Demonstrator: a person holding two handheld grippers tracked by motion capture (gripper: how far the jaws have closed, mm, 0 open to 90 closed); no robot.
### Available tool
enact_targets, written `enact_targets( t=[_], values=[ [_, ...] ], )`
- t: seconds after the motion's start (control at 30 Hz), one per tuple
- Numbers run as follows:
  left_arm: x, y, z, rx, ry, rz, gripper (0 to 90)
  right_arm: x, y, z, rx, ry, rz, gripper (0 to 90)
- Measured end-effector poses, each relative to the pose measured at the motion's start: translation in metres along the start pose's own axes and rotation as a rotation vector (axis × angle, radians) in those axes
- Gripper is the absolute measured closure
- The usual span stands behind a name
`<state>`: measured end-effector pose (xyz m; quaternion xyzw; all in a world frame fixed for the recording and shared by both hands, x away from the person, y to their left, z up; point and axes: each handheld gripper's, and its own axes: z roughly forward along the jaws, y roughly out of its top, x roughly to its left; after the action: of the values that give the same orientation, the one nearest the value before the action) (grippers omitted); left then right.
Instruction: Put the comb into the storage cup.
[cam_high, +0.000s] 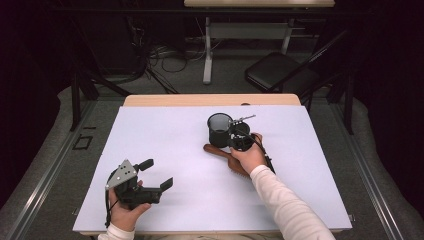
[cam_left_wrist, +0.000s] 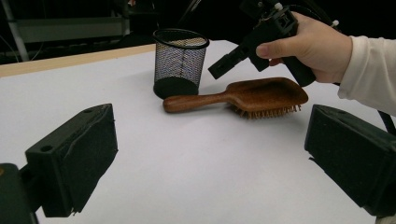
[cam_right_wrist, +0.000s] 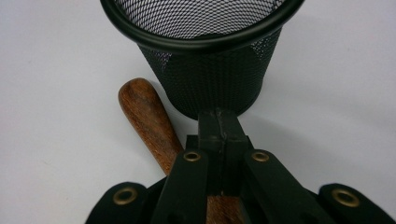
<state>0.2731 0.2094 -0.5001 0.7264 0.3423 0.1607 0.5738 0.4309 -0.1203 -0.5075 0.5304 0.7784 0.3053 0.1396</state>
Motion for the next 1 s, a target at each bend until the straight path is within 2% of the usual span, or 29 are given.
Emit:
enact_targets(
  t=[0.13,0.3,0.33,0.57,0.8,1.0],
  values=[
    [0.001,0.000,0.000,0.001,0.003,-0.003,2.9,0.003,-0.001,0.006,0.023,0.004,-0.013,90.0],
    [0.001,-0.001,0.000,-0.001,0.001,-0.007,3.0,0.007,-0.002,0.012,0.043,-0.009,-0.023,90.0],
    [0.001,-0.001,0.000,0.001,0.002,-0.006,3.0,0.007,-0.002,0.012,0.060,-0.018,-0.029,90.0],
    [0.001,-0.001,0.000,0.003,0.001,-0.003,3.0,0.011,-0.004,0.019,0.081,-0.025,-0.045,90.0],
    [0.001,-0.001,0.001,0.002,0.000,-0.005,3.0,0.013,-0.005,0.021,0.119,-0.032,-0.052,90.0],
    [0.001,-0.001,0.001,0.002,0.001,-0.005,3.0,0.015,-0.006,0.020,0.115,-0.022,-0.060,90.0]
  ],
)
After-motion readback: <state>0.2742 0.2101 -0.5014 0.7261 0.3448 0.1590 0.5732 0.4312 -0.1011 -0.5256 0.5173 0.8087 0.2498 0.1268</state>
